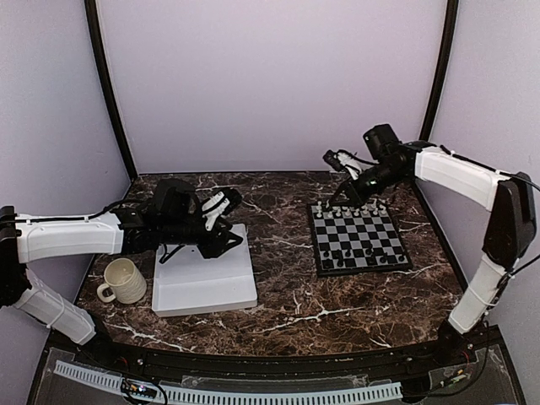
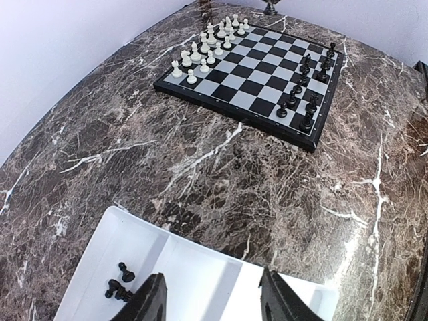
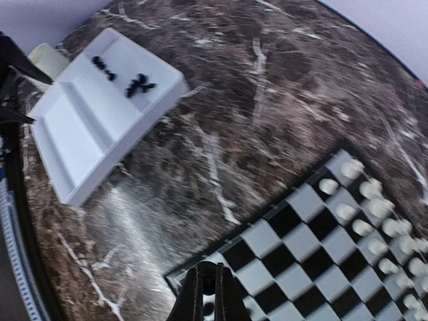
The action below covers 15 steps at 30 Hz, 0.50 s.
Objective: Set up the chess pieces on the board
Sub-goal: Place the pawn at c7.
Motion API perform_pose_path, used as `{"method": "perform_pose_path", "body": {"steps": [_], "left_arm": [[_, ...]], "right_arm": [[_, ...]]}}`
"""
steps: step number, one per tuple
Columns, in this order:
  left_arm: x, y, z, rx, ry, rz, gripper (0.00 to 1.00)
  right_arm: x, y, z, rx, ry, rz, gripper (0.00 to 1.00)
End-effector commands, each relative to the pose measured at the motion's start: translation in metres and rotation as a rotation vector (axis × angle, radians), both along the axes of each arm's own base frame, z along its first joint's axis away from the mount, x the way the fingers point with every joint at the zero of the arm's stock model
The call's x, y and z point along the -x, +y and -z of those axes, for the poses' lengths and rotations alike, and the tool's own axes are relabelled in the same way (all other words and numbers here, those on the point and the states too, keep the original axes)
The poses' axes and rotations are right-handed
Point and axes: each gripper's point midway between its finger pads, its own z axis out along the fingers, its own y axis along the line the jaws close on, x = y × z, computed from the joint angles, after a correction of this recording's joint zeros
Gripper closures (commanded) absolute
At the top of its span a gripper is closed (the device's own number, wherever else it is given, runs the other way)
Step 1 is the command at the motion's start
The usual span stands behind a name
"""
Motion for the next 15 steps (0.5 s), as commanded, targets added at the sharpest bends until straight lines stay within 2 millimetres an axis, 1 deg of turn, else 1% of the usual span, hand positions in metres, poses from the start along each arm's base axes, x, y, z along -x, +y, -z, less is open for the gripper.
{"method": "perform_pose_path", "body": {"steps": [1,4,6,8,12,15], "left_arm": [[-0.012,0.005,-0.008,-0.002,-0.032,-0.052,0.50],[-0.015,0.008,-0.007,-0.003,-0.026,-0.066,0.50],[-0.017,0.010,-0.006,-0.004,-0.024,-0.071,0.50],[-0.017,0.010,-0.005,-0.004,-0.022,-0.071,0.50],[-0.016,0.010,-0.003,-0.005,-0.013,-0.068,0.51],[-0.016,0.010,-0.003,-0.004,-0.008,-0.067,0.51]], "right_arm": [[-0.026,-0.080,0.017,0.168,-0.156,0.188,1.00],[-0.025,-0.120,0.031,0.223,-0.164,0.271,1.00],[-0.022,-0.139,0.042,0.256,-0.164,0.312,1.00],[-0.020,-0.153,0.052,0.283,-0.168,0.344,1.00],[-0.010,-0.167,0.070,0.312,-0.156,0.371,1.00],[-0.002,-0.170,0.081,0.319,-0.132,0.367,1.00]]}}
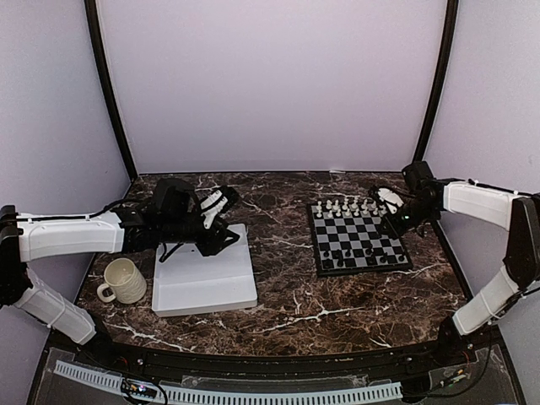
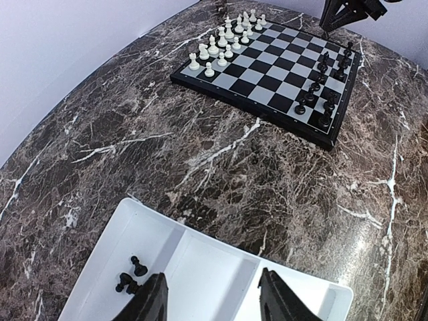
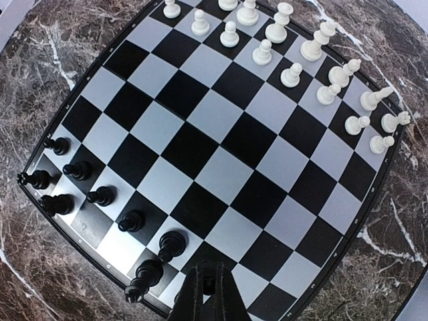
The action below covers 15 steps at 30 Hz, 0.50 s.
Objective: Set up the chess pieces on the board
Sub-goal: Place the pawn at c7.
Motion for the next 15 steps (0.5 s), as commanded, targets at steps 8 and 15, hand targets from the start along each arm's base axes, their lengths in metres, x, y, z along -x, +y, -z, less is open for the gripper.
{"method": "perform_pose_path", "body": {"steps": [8,15], "left_arm": [[-0.003,-0.001,-0.006,0.017,0.005,-0.010,0.52],[-0.003,-0.001,-0.005,0.016,0.002,-0.014,0.52]], "right_arm": [[0.001,-0.009,0.012,0.036,-0.046,0.001,1.00],[0.005,-0.010,0.026,0.039,-0.028,-0.001,1.00]]}}
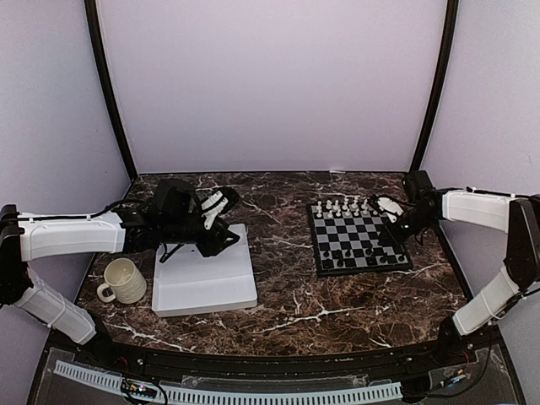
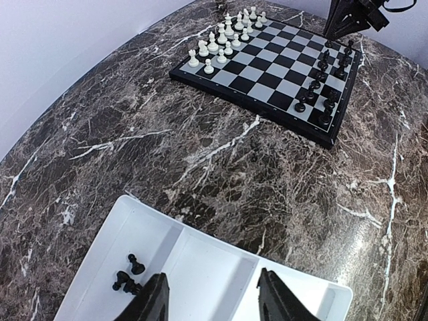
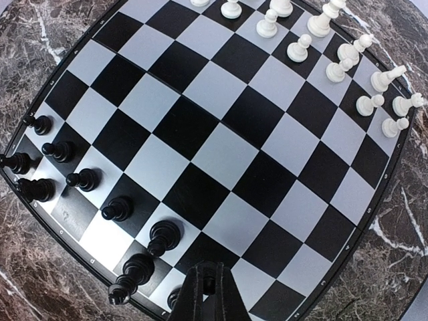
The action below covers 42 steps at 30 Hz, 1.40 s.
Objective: Set up the chess pieces on the board
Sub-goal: Place the pawn at c7.
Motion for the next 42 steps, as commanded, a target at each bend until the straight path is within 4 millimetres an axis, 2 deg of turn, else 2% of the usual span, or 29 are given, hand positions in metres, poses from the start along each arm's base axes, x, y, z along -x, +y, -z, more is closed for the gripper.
{"method": "perform_pose_path", "body": {"steps": [1,14,35,38,42], "left_arm": [[-0.004,-0.001,-0.008,0.017,-0.008,-0.011,0.52],[-0.004,-0.001,-0.006,0.012,0.000,-0.012,0.52],[-0.006,-0.003,-0.003,0.008,0.005,-0.012,0.53],[-0.005,-0.003,-0.003,0.008,0.007,-0.012,0.53],[-0.006,-0.002,-0.002,0.008,0.008,-0.013,0.53]], "right_arm": [[-0.005,-0.001,0.002,0.002,-0.025,-0.003,1.00],[0.004,0.001,0.021,-0.005,0.044,-0.022,1.00],[0.007,0.000,0.034,0.000,0.085,-0.020,0.99],[0.006,0.000,0.034,0.003,0.084,-0.017,0.97],[0.006,-0.001,0.030,0.005,0.080,-0.011,0.86]]}}
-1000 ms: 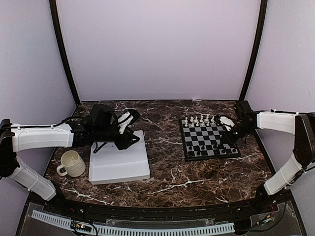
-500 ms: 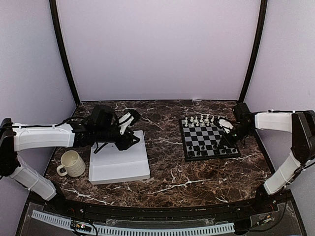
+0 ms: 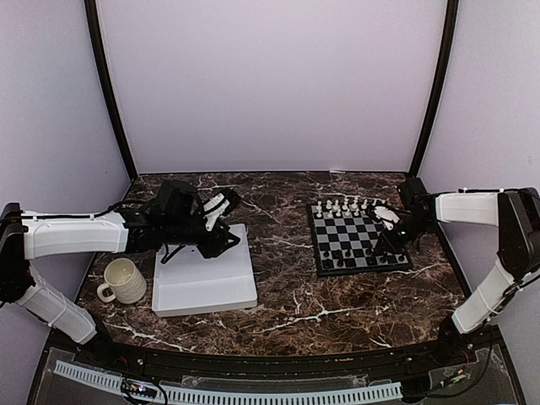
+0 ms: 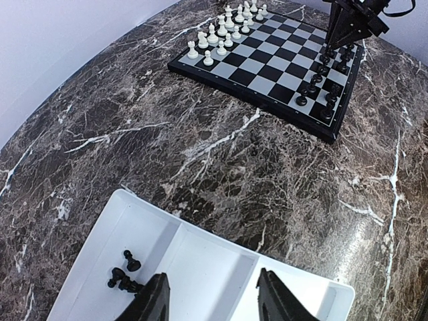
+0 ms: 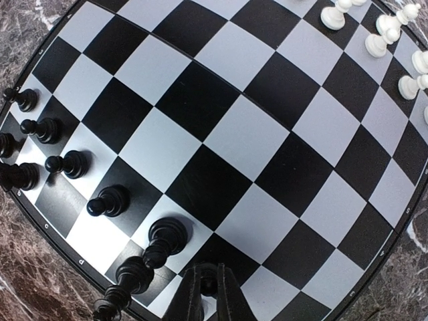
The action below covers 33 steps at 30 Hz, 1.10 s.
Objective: Set up the chess pieces on the board
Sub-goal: Place the pawn at c7, then pick up the bishop at d7.
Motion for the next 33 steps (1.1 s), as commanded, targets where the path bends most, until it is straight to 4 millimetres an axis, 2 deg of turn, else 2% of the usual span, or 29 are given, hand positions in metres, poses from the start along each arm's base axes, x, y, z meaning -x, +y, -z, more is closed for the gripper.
{"method": "perform_pose_path", "body": {"steps": [1,7,11,19,26,28,33], "left_arm": [[-0.005,-0.002,-0.011,0.018,-0.014,-0.007,0.53],[-0.004,-0.003,-0.010,0.020,-0.010,-0.001,0.53],[-0.004,-0.005,-0.010,0.026,-0.004,0.007,0.53],[-0.001,-0.003,-0.006,0.012,0.017,0.004,0.53],[0.000,-0.003,-0.004,0.009,0.024,0.008,0.53],[0.000,-0.003,-0.004,0.007,0.023,0.008,0.53],[-0.001,-0.004,-0.003,0.006,0.027,0.011,0.53]], "right_arm": [[0.000,-0.002,-0.003,-0.001,-0.003,0.007,0.84],[0.001,0.002,-0.031,-0.031,-0.051,-0.013,0.75],[0.001,0.013,-0.041,-0.088,-0.050,-0.045,0.73],[-0.003,0.026,-0.027,-0.138,0.021,-0.079,0.72],[-0.007,0.027,-0.016,-0.136,0.062,-0.076,0.74],[-0.007,0.027,-0.014,-0.134,0.066,-0.074,0.76],[-0.009,0.028,-0.016,-0.137,0.063,-0.077,0.91]]}}
